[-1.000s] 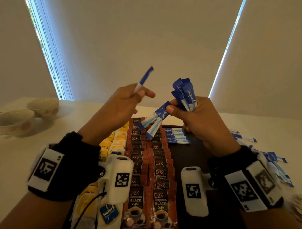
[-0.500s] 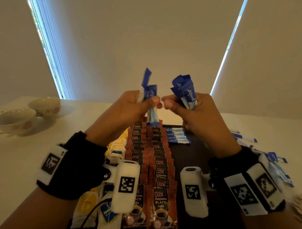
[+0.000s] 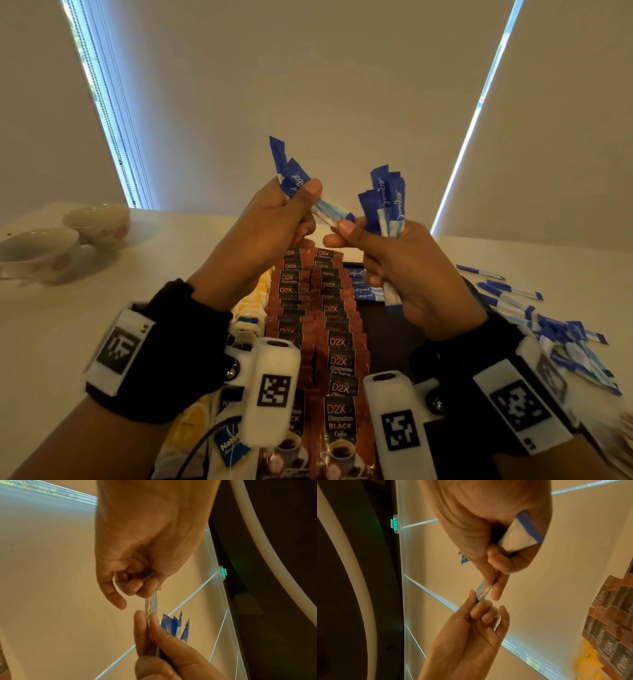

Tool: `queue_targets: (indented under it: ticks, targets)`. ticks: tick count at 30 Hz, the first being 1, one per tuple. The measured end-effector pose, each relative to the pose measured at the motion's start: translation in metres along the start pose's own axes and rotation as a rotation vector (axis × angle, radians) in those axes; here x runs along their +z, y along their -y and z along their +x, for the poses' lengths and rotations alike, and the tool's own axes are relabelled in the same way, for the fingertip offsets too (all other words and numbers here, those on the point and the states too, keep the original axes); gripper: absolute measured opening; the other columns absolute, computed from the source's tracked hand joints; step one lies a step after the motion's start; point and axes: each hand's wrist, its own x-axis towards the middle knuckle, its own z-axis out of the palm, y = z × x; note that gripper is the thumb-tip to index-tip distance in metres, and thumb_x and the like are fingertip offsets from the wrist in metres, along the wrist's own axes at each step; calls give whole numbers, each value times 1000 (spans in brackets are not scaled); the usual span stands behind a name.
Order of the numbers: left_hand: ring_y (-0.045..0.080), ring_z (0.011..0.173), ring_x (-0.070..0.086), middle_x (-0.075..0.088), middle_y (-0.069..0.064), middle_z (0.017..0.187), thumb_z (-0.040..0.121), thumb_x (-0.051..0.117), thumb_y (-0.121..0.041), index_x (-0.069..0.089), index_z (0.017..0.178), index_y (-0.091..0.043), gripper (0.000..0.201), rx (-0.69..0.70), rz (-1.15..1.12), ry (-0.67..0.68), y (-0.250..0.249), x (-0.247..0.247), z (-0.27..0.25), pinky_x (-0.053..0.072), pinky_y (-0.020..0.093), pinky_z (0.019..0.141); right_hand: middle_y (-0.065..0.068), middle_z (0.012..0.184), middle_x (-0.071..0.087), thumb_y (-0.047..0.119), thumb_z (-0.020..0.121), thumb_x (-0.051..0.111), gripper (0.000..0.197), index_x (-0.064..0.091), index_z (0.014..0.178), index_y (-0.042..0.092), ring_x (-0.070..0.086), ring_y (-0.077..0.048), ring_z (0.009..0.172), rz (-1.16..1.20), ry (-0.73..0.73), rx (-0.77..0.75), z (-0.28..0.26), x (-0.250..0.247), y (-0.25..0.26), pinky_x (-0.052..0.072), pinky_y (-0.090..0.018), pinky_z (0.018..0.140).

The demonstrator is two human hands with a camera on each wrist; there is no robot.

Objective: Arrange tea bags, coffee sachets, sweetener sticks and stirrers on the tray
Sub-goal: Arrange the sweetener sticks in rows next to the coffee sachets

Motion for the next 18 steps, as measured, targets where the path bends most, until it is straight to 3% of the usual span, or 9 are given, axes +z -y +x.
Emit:
queue_targets:
  ticks: [4,7,12,18]
  targets:
    - [4,52,53,50,-15,46,97,43,-33,52,85,-22,19,-30,-39,-6,3,3,0,53,19,63,9,43,56,15,86,64,8,59,88,9,38,-3,32,40,-105,-41,2,0,-3,37,-13,36]
    - [3,50,54,51,-16,45,97,43,-30,52,88,-20,16,-15,-69,-21,3,5,1,53,16,60,9,42,55,18,85,65,8,60,84,11,38,-3,32,44,-114,-35,2,0,-2,37,-13,37]
    - [4,52,55,51,-3,61,98,43,-31,54,93,-18,18,47,-33,-73,4,7,1,54,18,62,2,54,57,23,85,65,11,63,88,13,37,-5,33,90,-116,-5,1,-2,1,37,-14,36]
    - [4,55,56,53,-1,64,99,41,-30,56,100,-11,24,109,-23,-139,6,3,3,56,18,65,12,46,57,22,86,64,8,62,83,16,38,-4,33,56,-126,-62,1,-1,-1,37,-13,37]
